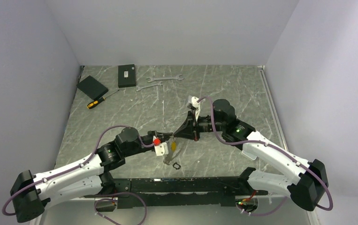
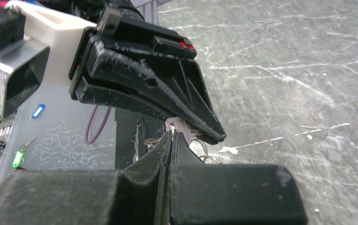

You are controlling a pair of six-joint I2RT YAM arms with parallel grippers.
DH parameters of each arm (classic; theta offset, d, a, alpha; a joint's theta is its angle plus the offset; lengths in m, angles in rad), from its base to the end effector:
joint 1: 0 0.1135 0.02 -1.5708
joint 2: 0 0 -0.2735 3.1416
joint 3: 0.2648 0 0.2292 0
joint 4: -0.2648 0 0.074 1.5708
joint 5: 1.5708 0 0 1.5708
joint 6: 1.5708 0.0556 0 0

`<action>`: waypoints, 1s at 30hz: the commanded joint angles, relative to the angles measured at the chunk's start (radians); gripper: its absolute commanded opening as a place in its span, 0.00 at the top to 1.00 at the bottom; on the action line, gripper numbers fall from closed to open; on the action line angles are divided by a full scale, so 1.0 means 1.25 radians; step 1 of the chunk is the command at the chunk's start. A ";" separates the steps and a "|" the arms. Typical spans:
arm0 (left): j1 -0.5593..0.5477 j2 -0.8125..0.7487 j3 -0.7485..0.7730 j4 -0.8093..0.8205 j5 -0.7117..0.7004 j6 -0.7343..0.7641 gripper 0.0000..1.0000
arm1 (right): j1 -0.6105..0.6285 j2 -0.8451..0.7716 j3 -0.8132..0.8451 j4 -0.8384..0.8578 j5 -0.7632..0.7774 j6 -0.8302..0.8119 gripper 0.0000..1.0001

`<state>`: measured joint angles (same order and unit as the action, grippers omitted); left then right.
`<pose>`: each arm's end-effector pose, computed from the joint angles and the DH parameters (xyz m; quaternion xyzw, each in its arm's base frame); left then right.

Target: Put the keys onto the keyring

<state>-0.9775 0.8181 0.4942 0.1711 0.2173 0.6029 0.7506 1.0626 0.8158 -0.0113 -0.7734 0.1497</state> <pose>0.0955 -0.1631 0.2800 0.5858 0.4808 -0.2014 0.6206 0.1388 0.1826 0.3275 -0.4370 0.6328 0.5149 0.3789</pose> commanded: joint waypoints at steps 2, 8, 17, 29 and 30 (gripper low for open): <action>-0.002 0.003 0.030 0.047 -0.015 -0.003 1.00 | 0.008 0.002 0.002 0.069 -0.022 -0.010 1.00; -0.003 -0.002 0.056 -0.014 -0.143 0.016 1.00 | 0.009 0.013 0.011 0.041 0.032 -0.004 0.66; 0.028 0.081 0.099 -0.034 -0.446 0.063 1.00 | 0.009 0.022 0.024 -0.014 0.311 0.031 0.25; 0.273 0.262 0.185 0.053 -0.482 0.077 1.00 | 0.007 -0.015 -0.009 -0.051 0.656 0.118 0.25; 0.278 0.280 0.199 0.055 -0.475 0.092 1.00 | 0.007 -0.018 -0.012 -0.053 0.666 0.121 0.25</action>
<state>-0.6670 1.1179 0.6563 0.1234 -0.3477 0.6678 0.7589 1.0817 0.8089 -0.0788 -0.0982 0.2550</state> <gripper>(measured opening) 0.014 0.749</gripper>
